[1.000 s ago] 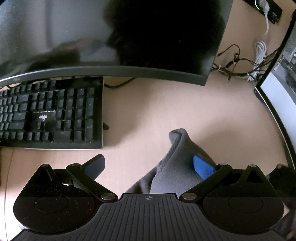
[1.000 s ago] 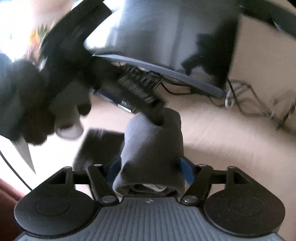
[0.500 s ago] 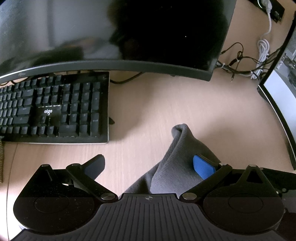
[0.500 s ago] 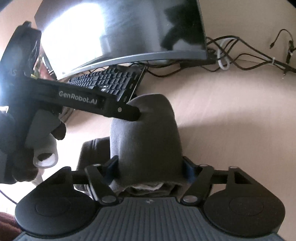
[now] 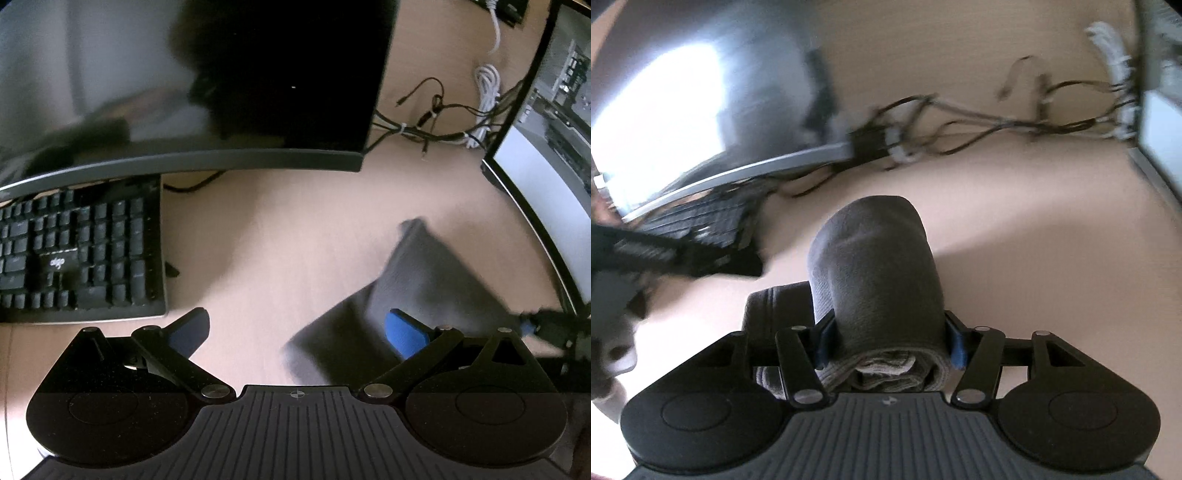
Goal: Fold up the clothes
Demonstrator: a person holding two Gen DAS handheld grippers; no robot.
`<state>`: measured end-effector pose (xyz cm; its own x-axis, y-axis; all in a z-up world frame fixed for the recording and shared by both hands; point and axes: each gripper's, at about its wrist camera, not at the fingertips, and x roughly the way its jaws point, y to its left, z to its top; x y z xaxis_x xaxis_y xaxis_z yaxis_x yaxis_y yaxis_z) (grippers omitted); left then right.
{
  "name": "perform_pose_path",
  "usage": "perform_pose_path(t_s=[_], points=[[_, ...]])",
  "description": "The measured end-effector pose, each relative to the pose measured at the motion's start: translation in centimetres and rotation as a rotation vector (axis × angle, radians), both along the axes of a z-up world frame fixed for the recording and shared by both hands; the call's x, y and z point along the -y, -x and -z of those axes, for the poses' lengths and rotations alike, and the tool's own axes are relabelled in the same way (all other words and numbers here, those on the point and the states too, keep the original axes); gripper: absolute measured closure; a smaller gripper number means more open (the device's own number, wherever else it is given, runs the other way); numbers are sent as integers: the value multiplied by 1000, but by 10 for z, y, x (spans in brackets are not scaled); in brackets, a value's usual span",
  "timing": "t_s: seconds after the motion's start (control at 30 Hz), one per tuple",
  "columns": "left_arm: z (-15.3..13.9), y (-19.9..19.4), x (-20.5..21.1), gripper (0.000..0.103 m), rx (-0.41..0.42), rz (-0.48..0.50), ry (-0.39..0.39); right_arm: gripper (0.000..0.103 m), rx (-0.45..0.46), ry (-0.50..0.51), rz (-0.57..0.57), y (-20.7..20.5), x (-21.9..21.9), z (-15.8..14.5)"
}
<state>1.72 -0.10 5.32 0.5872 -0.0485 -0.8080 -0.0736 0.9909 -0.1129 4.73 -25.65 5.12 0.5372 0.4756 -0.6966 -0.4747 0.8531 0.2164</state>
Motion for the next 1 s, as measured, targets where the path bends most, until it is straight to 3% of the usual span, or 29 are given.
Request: perform_pose_path(t_s=[0.2, 0.53, 0.67, 0.83, 1.0], points=[[1, -3, 2, 0, -6, 7, 6, 42, 153, 182, -8, 8, -9, -7], [-3, -17, -4, 0, 3, -31, 61, 38, 479, 569, -260, 62, -65, 16], [-7, -23, 5, 0, 23, -21, 70, 31, 571, 673, -360, 81, -73, 32], [-3, -29, 25, 0, 28, 30, 53, 30, 603, 700, -417, 91, -72, 38], [3, -32, 34, 0, 23, 57, 28, 30, 495, 563, -411, 83, -59, 19]])
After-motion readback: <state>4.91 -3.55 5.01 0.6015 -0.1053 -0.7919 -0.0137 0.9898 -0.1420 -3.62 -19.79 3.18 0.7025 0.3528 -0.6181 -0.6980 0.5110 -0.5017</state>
